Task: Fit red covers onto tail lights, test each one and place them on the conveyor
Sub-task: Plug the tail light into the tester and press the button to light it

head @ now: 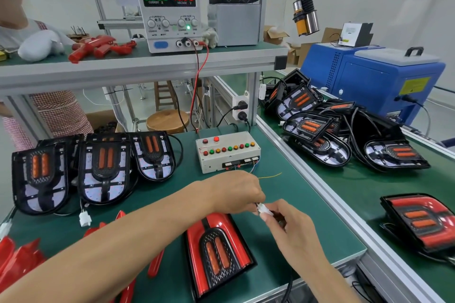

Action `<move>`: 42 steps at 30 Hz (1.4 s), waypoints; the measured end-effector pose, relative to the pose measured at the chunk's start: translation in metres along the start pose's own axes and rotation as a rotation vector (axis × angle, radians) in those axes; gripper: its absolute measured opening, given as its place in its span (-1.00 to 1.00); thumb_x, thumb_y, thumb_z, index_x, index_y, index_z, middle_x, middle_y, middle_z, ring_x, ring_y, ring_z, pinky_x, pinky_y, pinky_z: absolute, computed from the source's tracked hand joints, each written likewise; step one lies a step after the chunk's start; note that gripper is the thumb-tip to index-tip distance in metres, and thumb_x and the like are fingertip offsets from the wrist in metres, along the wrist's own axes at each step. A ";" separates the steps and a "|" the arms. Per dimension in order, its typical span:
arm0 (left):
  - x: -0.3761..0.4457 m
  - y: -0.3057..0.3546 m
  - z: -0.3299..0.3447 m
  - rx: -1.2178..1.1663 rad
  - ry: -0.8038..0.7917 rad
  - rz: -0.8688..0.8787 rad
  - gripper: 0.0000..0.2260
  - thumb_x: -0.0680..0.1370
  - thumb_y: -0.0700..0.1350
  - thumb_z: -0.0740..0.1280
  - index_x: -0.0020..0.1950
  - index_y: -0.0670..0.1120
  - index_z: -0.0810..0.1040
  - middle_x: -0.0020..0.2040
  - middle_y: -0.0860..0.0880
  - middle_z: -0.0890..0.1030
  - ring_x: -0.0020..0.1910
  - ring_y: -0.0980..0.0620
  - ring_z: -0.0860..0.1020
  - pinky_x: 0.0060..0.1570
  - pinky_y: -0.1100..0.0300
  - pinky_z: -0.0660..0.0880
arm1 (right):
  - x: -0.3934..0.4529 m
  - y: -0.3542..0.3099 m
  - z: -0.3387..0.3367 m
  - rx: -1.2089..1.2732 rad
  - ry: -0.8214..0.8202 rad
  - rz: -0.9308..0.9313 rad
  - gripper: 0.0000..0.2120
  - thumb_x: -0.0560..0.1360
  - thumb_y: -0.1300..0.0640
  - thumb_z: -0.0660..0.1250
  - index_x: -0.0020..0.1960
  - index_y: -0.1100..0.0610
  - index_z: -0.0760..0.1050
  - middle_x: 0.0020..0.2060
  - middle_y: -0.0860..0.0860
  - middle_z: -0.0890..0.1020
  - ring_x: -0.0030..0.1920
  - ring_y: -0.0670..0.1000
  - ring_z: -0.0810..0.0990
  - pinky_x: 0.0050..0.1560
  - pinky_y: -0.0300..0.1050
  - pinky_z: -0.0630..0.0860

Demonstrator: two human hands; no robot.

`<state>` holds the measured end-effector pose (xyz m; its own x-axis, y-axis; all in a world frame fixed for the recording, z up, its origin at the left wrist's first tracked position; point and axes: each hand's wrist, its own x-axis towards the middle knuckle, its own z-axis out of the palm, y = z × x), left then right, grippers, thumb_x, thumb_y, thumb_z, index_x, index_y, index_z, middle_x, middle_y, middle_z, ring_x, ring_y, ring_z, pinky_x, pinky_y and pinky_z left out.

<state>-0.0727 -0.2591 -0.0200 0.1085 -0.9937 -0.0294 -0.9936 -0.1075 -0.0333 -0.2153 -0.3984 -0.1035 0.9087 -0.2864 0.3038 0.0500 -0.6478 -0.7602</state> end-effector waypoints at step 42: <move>-0.055 -0.073 0.052 -0.418 0.389 -1.054 -0.74 0.65 -0.10 0.28 0.28 -0.13 0.63 0.24 -0.14 0.58 0.20 -0.16 0.58 0.23 0.00 0.48 | -0.010 -0.027 0.012 0.487 -0.623 0.348 -0.80 0.68 0.09 0.24 0.21 0.07 0.60 -0.40 -0.05 0.58 -0.46 -0.03 0.47 -0.44 -0.20 0.40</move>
<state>-0.0047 -0.1944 -0.0677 0.9302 -0.3457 0.1233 -0.3616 -0.8055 0.4696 -0.2212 -0.3691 -0.0927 0.9598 0.1193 -0.2542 -0.2309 -0.1796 -0.9562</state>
